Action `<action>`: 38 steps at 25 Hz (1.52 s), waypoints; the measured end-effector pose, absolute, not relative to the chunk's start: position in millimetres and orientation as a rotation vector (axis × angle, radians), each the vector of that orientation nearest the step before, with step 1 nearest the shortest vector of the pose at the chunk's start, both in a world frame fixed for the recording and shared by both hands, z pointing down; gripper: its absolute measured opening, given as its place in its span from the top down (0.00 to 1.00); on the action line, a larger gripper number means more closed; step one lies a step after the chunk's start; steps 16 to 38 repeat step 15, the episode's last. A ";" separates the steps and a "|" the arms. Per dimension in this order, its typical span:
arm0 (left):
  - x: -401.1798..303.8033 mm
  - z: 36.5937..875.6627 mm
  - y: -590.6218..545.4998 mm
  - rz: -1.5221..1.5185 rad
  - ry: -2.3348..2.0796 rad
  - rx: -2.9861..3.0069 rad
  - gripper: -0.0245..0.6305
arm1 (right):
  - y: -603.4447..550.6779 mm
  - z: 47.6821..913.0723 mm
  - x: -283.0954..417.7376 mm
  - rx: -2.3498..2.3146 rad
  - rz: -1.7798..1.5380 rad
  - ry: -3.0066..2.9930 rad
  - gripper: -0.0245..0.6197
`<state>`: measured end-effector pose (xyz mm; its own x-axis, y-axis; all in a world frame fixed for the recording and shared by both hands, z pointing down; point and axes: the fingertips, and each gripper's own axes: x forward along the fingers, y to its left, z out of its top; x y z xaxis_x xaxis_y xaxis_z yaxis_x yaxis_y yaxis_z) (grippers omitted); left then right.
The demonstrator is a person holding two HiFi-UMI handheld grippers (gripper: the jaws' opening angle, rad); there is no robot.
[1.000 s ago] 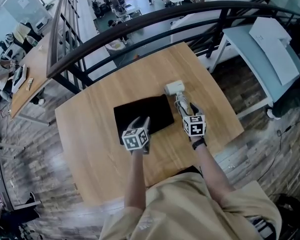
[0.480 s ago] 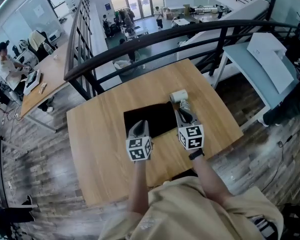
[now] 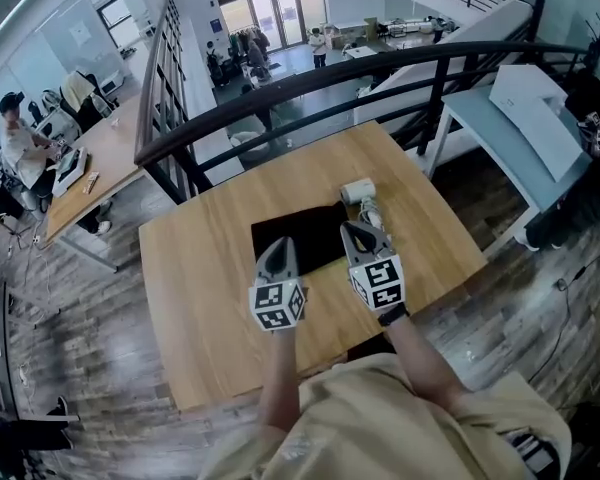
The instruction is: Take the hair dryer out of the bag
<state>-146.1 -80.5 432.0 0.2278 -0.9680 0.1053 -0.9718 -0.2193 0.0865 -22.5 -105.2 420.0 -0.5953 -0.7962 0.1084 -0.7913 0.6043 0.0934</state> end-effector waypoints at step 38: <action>-152.5 432.4 -73.7 -0.025 -1.858 2.305 0.94 | -86.9 410.6 -23.1 1.312 -0.050 -2.802 0.94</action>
